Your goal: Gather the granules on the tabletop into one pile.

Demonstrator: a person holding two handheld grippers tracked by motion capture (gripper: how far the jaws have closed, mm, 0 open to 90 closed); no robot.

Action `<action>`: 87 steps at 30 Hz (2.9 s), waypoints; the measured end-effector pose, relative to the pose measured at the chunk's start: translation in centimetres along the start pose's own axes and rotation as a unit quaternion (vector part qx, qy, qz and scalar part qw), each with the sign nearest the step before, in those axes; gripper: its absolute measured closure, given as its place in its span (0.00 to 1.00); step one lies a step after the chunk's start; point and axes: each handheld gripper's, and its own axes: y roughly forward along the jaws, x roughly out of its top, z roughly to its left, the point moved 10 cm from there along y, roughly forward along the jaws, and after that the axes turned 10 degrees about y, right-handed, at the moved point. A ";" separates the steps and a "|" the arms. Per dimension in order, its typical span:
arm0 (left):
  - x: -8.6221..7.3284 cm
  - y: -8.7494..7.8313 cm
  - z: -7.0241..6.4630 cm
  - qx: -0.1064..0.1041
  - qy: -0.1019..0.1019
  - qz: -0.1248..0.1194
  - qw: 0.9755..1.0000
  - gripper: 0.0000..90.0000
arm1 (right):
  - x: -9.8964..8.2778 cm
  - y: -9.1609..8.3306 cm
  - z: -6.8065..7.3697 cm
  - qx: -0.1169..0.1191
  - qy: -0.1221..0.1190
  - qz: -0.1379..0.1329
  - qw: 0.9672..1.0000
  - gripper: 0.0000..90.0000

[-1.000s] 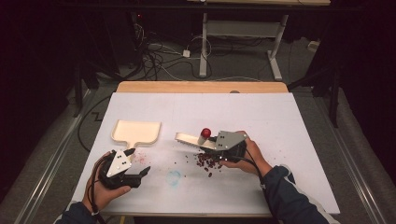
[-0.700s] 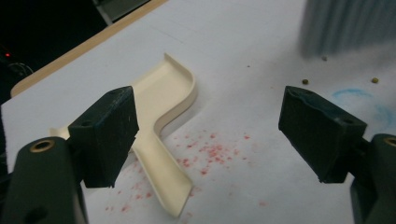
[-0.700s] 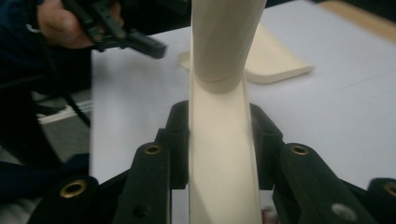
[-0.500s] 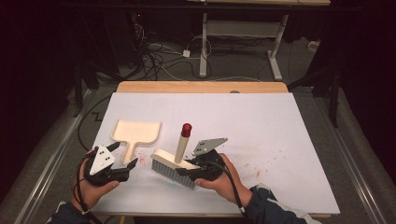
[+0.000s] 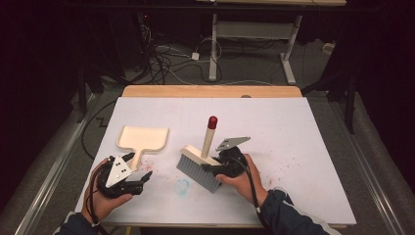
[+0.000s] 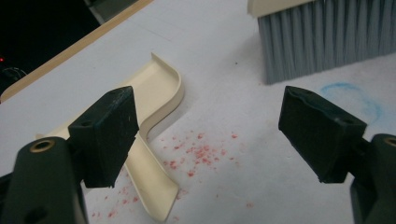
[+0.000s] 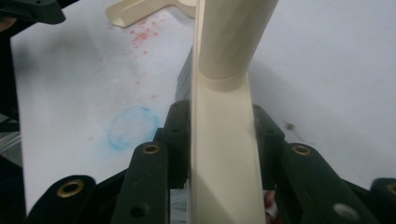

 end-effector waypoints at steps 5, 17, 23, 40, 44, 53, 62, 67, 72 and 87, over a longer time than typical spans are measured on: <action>0.0 0.2 -0.5 -0.011 0.001 0.007 1.000 0.21 | 0.1 -1.5 -1.7 -0.014 0.016 -0.009 1.000 0.75; -0.1 0.3 -0.7 -0.014 0.000 0.010 1.000 0.21 | 0.7 -6.9 0.9 0.046 -0.110 -0.030 0.992 0.75; 0.1 0.3 -0.8 -0.016 0.001 0.006 1.000 0.21 | -2.0 -8.1 2.0 0.092 -0.175 -0.002 0.980 0.75; 0.1 0.7 -1.4 -0.032 0.012 0.009 0.999 0.21 | -3.2 -5.5 -2.0 0.119 -0.156 0.006 0.981 0.75; 0.1 0.8 -1.5 -0.035 0.014 0.011 0.999 0.21 | -2.7 -5.5 -2.4 0.114 -0.156 -0.002 0.981 0.75; 0.2 0.8 -1.4 -0.033 0.008 0.007 0.999 0.21 | -1.1 -6.2 -2.6 0.086 -0.154 -0.029 0.984 0.75; 0.2 0.9 -1.4 -0.033 0.008 0.009 0.999 0.21 | 4.0 -4.7 -2.3 0.019 -0.171 -0.055 0.984 0.75; 0.0 0.9 -1.4 -0.034 0.009 0.013 0.999 0.21 | 5.6 -1.2 -2.3 -0.007 -0.192 -0.019 0.981 0.75; -0.2 0.9 -1.5 -0.036 0.010 0.016 0.999 0.21 | 5.2 0.9 -2.3 -0.010 -0.194 0.007 0.981 0.75; -0.2 1.0 -1.8 -0.043 0.015 0.022 0.999 0.22 | 1.9 -5.1 -3.6 -0.011 -0.181 0.021 0.983 0.75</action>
